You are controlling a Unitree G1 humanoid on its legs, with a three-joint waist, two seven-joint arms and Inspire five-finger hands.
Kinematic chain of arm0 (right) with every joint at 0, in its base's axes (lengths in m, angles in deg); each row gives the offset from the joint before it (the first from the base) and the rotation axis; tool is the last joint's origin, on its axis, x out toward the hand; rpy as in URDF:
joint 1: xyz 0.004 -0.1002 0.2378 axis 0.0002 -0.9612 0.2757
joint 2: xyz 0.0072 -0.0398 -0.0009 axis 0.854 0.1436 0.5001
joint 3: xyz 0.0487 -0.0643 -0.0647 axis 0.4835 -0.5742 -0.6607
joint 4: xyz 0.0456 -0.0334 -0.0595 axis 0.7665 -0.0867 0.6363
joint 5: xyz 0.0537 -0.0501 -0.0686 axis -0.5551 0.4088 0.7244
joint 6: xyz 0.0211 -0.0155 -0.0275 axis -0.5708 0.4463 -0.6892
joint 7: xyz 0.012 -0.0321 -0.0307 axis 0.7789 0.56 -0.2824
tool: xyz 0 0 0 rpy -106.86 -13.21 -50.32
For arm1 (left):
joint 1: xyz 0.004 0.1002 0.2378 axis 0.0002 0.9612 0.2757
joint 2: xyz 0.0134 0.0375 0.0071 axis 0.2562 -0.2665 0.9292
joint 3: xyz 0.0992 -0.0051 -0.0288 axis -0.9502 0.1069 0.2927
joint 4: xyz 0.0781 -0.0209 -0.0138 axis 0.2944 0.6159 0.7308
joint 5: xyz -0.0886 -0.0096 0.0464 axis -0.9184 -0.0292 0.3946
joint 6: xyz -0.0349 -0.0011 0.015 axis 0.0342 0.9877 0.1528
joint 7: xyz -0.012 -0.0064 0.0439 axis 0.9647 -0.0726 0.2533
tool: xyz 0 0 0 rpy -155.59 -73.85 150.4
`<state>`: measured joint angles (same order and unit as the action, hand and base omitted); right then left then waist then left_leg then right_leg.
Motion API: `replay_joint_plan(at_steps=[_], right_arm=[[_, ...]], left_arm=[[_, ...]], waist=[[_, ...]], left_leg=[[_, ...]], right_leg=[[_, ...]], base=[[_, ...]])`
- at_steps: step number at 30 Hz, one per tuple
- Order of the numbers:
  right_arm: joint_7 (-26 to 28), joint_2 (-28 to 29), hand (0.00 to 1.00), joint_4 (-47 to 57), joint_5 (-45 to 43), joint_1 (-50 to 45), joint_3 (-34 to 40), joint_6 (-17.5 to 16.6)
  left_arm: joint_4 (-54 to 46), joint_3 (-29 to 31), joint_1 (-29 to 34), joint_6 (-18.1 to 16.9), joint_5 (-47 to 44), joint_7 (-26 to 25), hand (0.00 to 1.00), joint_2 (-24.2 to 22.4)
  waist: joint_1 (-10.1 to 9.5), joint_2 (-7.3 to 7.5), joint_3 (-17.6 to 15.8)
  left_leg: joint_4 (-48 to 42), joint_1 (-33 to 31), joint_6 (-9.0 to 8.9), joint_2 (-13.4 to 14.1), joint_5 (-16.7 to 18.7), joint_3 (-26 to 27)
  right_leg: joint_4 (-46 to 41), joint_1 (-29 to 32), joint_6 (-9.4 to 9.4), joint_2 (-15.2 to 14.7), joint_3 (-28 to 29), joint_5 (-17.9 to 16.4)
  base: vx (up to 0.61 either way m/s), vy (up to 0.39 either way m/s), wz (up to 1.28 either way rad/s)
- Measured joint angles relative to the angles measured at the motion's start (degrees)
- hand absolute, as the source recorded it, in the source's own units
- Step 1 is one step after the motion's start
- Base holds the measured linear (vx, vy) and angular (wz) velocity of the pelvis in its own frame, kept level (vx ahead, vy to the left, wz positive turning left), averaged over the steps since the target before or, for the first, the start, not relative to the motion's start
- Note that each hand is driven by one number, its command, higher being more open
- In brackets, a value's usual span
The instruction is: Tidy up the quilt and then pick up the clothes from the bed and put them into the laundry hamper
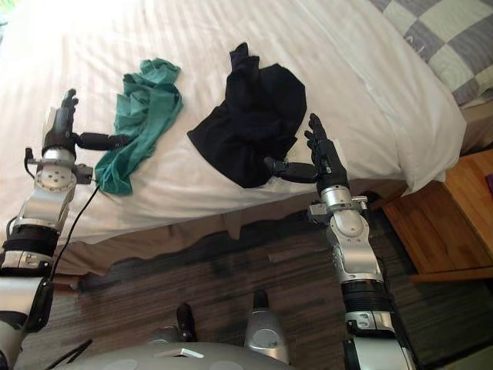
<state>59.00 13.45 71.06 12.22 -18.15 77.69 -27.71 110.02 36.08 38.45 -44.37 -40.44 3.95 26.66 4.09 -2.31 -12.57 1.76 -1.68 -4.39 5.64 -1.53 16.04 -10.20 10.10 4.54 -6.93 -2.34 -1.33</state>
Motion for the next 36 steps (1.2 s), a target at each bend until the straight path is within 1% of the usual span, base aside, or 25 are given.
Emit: replay_joint_plan(at_steps=[2,4,7,8,10,12,13,14,15,17,18,19,20,21,23,24,25,26,29,32,34,35,36], right_arm=[[-0.12,0.00,1.00,4.22,-0.11,0.04,-0.03,0.08],[-0.09,0.00,1.00,7.01,-0.21,0.09,-0.04,0.07],[0.12,-0.04,1.00,10.83,-0.56,0.09,-0.01,0.07],[0.20,-0.16,1.00,12.46,-0.56,0.09,0.01,0.06],[0.79,-0.24,1.00,14.46,-0.57,0.30,-0.02,0.06],[1.50,-0.26,1.00,15.38,-0.58,1.17,-0.56,0.09],[2.05,-0.27,1.00,15.38,-0.58,2.16,-0.83,0.14],[2.25,-0.32,1.00,15.38,-0.58,2.69,-1.03,0.19],[2.47,-0.58,1.00,15.54,-0.59,3.72,-1.29,0.23],[2.46,-1.19,1.00,16.10,-0.59,4.44,-1.28,0.36],[2.51,-2.12,1.00,16.53,-0.59,4.92,-1.29,0.94],[2.50,-2.59,1.00,16.78,-0.59,4.95,-1.28,1.34],[2.50,-3.27,1.00,17.48,-0.59,4.96,-1.08,2.16],[2.49,-3.40,1.00,17.86,-0.59,4.96,-0.99,2.24],[2.70,-4.41,1.00,19.38,-0.62,4.96,-0.53,2.39],[2.91,-4.59,1.00,19.73,-0.62,4.96,-0.35,2.41],[3.52,-4.62,1.00,20.02,-0.65,4.96,0.12,2.41],[3.80,-4.64,1.00,20.04,-0.65,4.97,0.42,2.42],[5.48,-4.98,1.00,20.19,-0.66,5.68,1.90,2.42],[7.23,-6.17,1.00,20.19,-0.62,5.96,2.27,2.40],[8.89,-7.78,1.00,20.19,-0.49,6.44,2.18,2.38],[9.30,-8.34,1.00,20.19,-0.39,6.84,2.14,2.35],[9.67,-9.74,1.00,20.18,0.02,7.57,1.71,2.33]], left_arm=[[-0.02,-0.15,-1.83,1.22,0.00,-0.52,1.00,0.00],[-0.02,-0.18,-2.07,2.10,-0.01,-0.51,1.00,0.00],[-0.16,-0.38,-2.35,3.39,0.00,-0.51,1.00,-0.02],[-0.16,-0.73,-3.31,4.27,0.01,-0.50,1.00,-0.02],[-0.17,-0.85,-5.48,4.64,0.11,-0.48,1.00,-0.02],[-0.90,-0.86,-7.69,6.43,0.66,-0.42,1.00,-0.01],[-1.35,-0.86,-8.86,7.90,2.03,-0.25,1.00,-0.02],[-1.45,-0.85,-9.25,8.44,2.61,-0.27,1.00,-0.01],[-1.46,-0.85,-10.31,10.44,2.72,-0.27,1.00,-0.01],[-1.46,-0.78,-11.73,12.79,3.73,-0.27,1.00,0.06],[-1.43,-0.78,-12.78,15.12,5.02,-0.26,1.00,0.06],[-1.37,-0.78,-13.06,16.12,5.31,-0.04,1.00,0.06],[-1.27,-0.72,-13.51,17.97,7.39,0.55,1.00,0.10],[-1.27,-0.66,-13.54,18.57,8.35,1.05,1.00,0.32],[-1.33,0.46,-14.73,19.55,12.50,4.28,1.00,1.32],[-1.29,0.65,-15.06,19.90,13.82,5.58,1.00,1.77],[-1.50,1.09,-15.00,20.38,15.81,8.75,0.00,2.32],[-1.51,1.52,-15.00,20.42,17.99,11.59,0.00,2.43],[-1.56,3.05,-14.91,20.35,22.96,15.86,0.00,2.64],[-1.56,3.34,-14.17,19.97,27.81,17.40,0.00,3.02],[-1.56,4.19,-12.25,18.57,29.43,17.44,0.00,3.47],[-1.43,5.03,-10.98,17.38,28.98,17.27,0.00,3.52],[-0.87,6.01,-8.63,15.22,27.75,16.40,0.00,3.58]], waist=[[0.53,-0.27,-1.65],[0.89,-0.50,-2.14],[1.55,-0.24,-3.41],[1.54,-0.13,-4.38],[1.57,-0.06,-5.49],[1.71,0.10,-6.37],[1.77,0.11,-7.47],[1.75,0.13,-8.13],[1.80,-0.12,-8.98],[2.19,-0.24,-9.53],[2.41,-0.21,-9.81],[2.45,-0.24,-9.94],[2.56,-0.14,-10.74],[2.53,-0.13,-11.24],[2.57,-0.48,-12.53],[2.57,-0.54,-12.63],[2.60,-0.61,-12.70],[2.62,-0.62,-12.70],[3.01,-0.62,-12.70],[3.71,-0.70,-12.65],[4.37,-0.88,-12.56],[4.87,-1.08,-12.50],[5.49,-1.45,-12.41]], left_leg=[[-0.66,-1.30,-0.02,0.03,-0.01,0.75],[-0.72,-1.92,-0.03,0.03,-0.01,1.41],[-1.40,-1.99,-0.30,0.41,0.18,3.52],[-2.02,-2.09,-0.50,0.50,0.35,4.62],[-3.01,-3.64,-0.61,0.67,0.46,5.58],[-3.78,-5.45,-0.56,0.84,0.49,6.24],[-4.12,-6.01,-0.55,0.92,0.48,6.64],[-4.33,-6.05,-0.55,0.94,0.49,6.97],[-4.73,-6.99,-0.54,0.92,0.51,7.77],[-5.11,-8.95,-0.42,0.91,0.44,8.29],[-5.65,-11.03,-0.22,0.92,0.29,8.68],[-5.69,-11.58,-0.16,0.92,0.23,8.84],[-5.76,-12.06,-0.10,0.93,0.19,9.23],[-5.77,-12.07,-0.10,0.93,0.19,9.54],[-6.05,-13.21,-0.10,0.99,0.19,10.04],[-6.21,-13.61,-0.10,1.04,0.19,10.04],[-6.43,-14.09,-0.10,1.13,0.19,10.06],[-6.42,-14.05,-0.10,1.13,0.19,10.08],[-6.35,-14.01,-0.08,0.94,0.19,10.10],[-6.25,-13.62,-0.04,0.91,0.16,10.09],[-5.42,-12.66,0.31,0.78,-0.09,10.31],[-5.22,-12.28,0.41,0.77,-0.18,10.31],[-4.44,-11.24,0.56,0.68,-0.45,10.39]], right_leg=[[-0.26,1.66,-0.04,-0.03,0.66,0.35],[-0.68,2.69,-0.02,-0.10,1.17,0.37],[-0.88,3.13,-0.01,-0.37,2.01,0.37],[-1.39,3.48,-0.01,-0.39,2.59,0.37],[-2.51,5.18,-0.01,-0.49,2.76,0.36],[-3.24,7.16,0.01,-0.51,2.92,0.38],[-4.04,8.09,0.01,-0.51,3.20,0.37],[-4.27,8.32,0.01,-0.51,3.45,0.37],[-4.88,9.66,0.04,-0.52,4.05,0.38],[-5.31,11.83,0.46,-0.70,4.18,0.64],[-5.90,14.15,0.87,-0.76,4.49,0.89],[-5.93,14.86,1.11,-0.75,4.66,1.04],[-6.17,15.76,1.27,-0.71,5.08,1.14],[-6.45,16.08,1.27,-0.67,5.43,1.13],[-6.72,17.45,1.29,-0.63,5.74,1.15],[-6.73,17.80,1.35,-0.63,5.74,1.19],[-6.73,18.20,1.46,-0.64,5.68,1.26],[-6.72,18.18,1.47,-0.64,5.66,1.26],[-6.69,18.13,1.49,-0.83,5.65,1.27],[-6.59,17.73,1.53,-0.86,5.59,1.29],[-6.56,17.38,1.59,-0.79,5.67,1.33],[-6.52,17.06,1.60,-0.79,5.63,1.33],[-6.42,16.29,1.62,-0.74,5.58,1.32]], base=[[-0.02,-0.009,-0.10],[0.01,-0.001,-0.16],[0.02,0.008,-0.16],[0.00,-0.005,-0.16],[-0.03,0.002,-0.03],[-0.04,-0.010,-0.01],[-0.04,-0.013,-0.08],[-0.06,-0.012,-0.16],[-0.05,-0.007,-0.14],[-0.03,-0.012,-0.07],[-0.01,-0.020,-0.05],[0.02,-0.027,-0.10],[0.04,-0.020,-0.13],[0.05,-0.026,-0.19],[0.04,-0.038,-0.09],[0.05,-0.051,0.02],[0.06,-0.048,0.01],[0.06,-0.035,0.01],[0.05,-0.019,0.01],[0.04,-0.021,-0.01],[0.05,-0.030,-0.07],[0.05,-0.027,-0.06],[0.07,-0.039,-0.04]])
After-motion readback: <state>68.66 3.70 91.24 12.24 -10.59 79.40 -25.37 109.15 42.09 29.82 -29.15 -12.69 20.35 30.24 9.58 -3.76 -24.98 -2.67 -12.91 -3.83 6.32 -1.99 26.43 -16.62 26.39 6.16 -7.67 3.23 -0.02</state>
